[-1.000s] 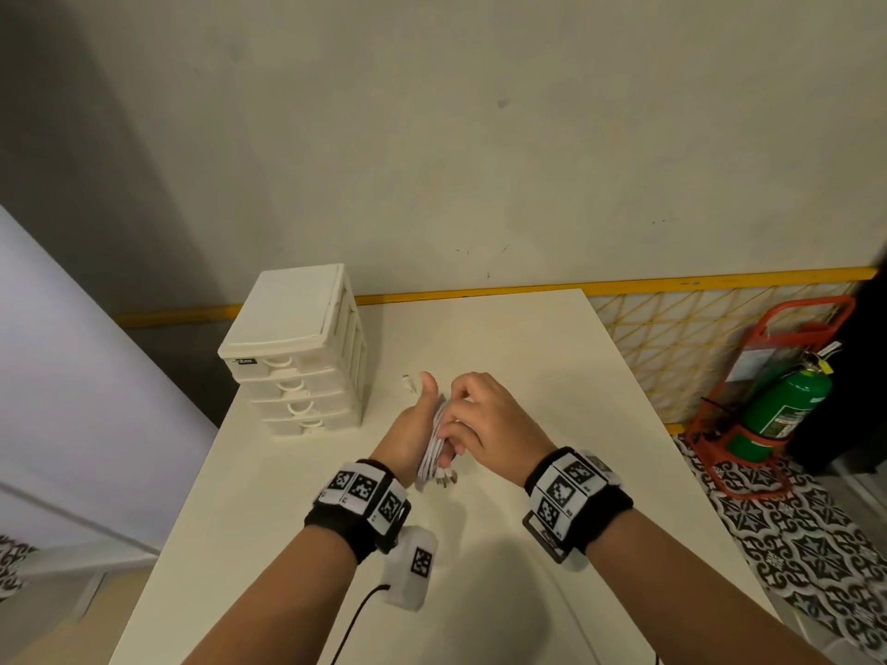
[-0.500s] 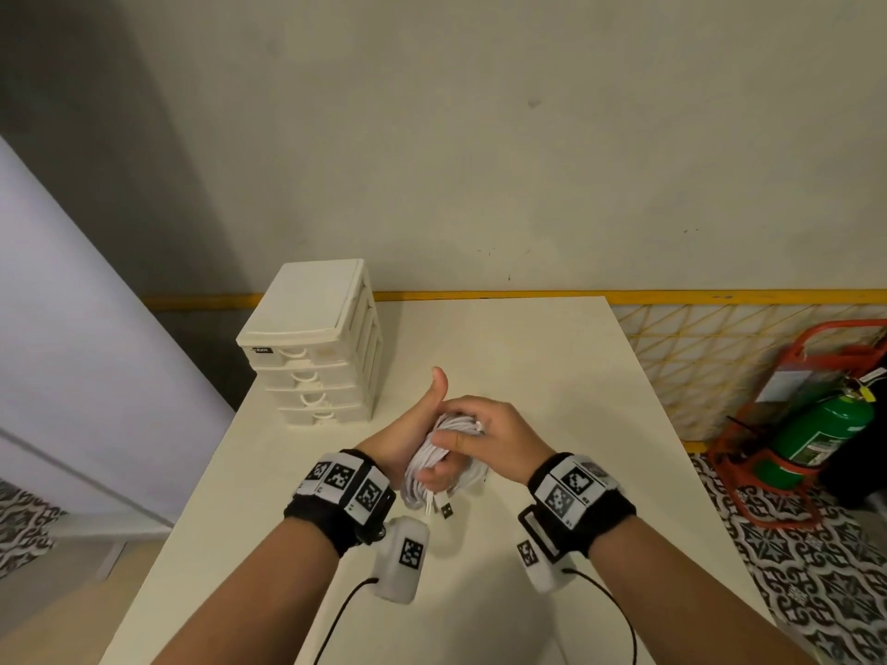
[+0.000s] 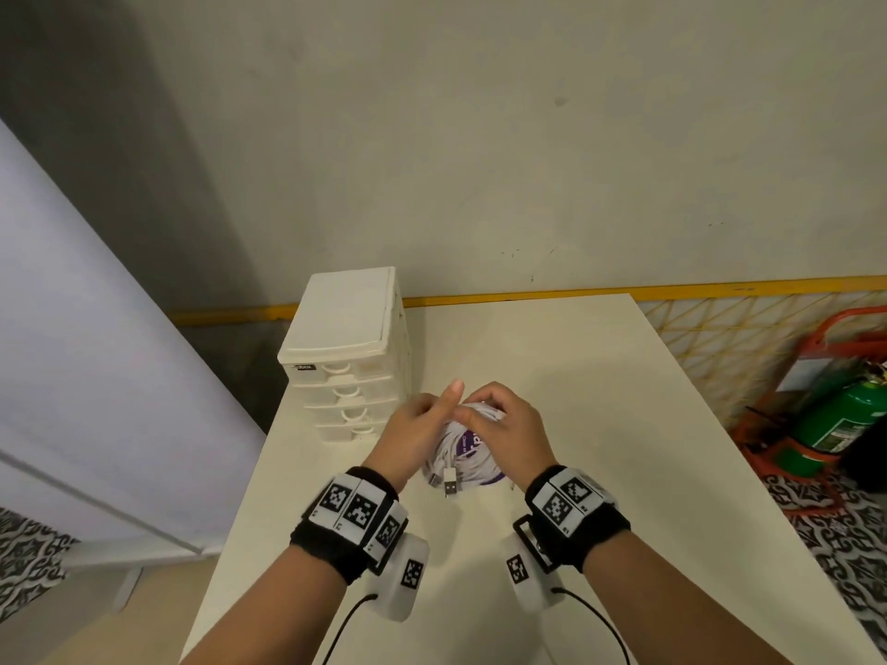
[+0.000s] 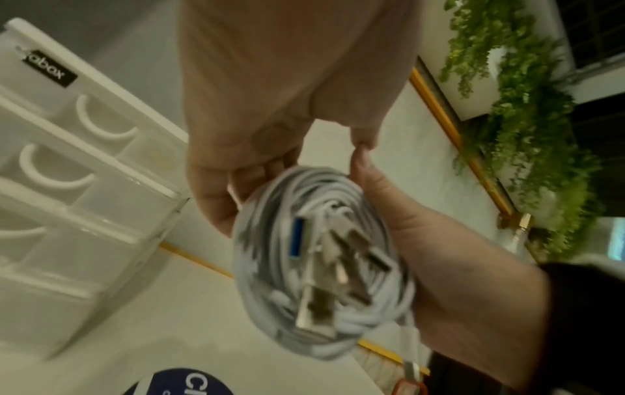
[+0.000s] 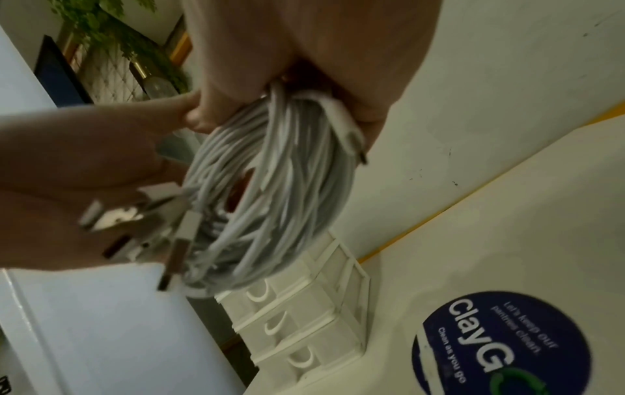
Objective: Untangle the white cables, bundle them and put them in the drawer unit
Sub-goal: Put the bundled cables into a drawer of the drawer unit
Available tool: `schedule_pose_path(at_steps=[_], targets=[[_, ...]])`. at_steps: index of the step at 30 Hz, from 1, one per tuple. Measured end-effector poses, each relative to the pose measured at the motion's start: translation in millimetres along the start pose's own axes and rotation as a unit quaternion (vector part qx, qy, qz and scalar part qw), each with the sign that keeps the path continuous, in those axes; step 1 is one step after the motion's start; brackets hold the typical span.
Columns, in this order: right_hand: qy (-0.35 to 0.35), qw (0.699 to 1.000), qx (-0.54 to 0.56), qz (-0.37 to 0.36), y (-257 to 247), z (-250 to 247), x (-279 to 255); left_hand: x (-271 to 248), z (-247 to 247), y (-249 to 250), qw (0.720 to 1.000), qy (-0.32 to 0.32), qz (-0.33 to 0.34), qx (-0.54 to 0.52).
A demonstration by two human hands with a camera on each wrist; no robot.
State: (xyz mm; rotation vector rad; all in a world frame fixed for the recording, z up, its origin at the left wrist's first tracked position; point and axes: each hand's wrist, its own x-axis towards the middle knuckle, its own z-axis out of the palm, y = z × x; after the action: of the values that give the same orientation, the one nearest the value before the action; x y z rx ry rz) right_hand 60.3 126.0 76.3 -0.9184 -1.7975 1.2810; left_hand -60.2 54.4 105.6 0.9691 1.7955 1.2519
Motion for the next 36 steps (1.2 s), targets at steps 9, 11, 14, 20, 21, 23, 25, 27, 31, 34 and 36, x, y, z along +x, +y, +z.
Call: schedule_pose_path(at_steps=[9,11,14,20,21,23,25,27,31,34,36], targets=[[0.012,0.999,0.02,0.029,-9.4,86.6,7.1,2.4,-40.2,-33.4,0.985,0.157,0.067,0.003],[0.004,1.0,0.019,0.023,-13.4,100.3,11.2,7.4,-55.8,-40.2,0.981,0.173,0.079,0.026],[-0.007,0.999,0.028,0.02,-17.9,121.2,15.2,14.3,-75.4,-50.9,0.975,0.199,0.091,0.027],[-0.05,0.995,0.048,0.069,-11.5,157.3,19.1,27.2,-107.7,-76.4,0.977,0.198,0.066,0.051],[-0.059,0.994,0.049,0.08,-9.1,162.3,20.3,28.7,-113.0,-78.4,0.978,0.193,0.054,0.051],[-0.072,0.991,0.052,0.101,-7.4,171.9,23.7,32.9,-123.0,-80.0,0.983,0.175,0.017,0.057],[-0.075,0.99,0.043,0.107,-9.6,179.3,27.1,37.5,-132.4,-81.1,0.989,0.136,-0.022,0.059],[-0.076,0.991,0.023,0.105,-11.8,184.7,29.8,40.8,-139.9,-81.7,0.993,0.095,-0.056,0.038],[-0.076,0.992,0.008,0.098,-10.2,194.0,31.7,44.7,-154.1,-81.7,0.992,0.045,-0.115,-0.028],[-0.086,0.991,0.005,0.102,-4.0,200.8,30.9,47.4,-160.2,-86.5,0.991,0.03,-0.129,-0.035],[-0.087,0.991,0.017,0.102,-1.7,201.6,30.8,48.9,-161.6,-89.1,0.99,0.047,-0.123,-0.049]])
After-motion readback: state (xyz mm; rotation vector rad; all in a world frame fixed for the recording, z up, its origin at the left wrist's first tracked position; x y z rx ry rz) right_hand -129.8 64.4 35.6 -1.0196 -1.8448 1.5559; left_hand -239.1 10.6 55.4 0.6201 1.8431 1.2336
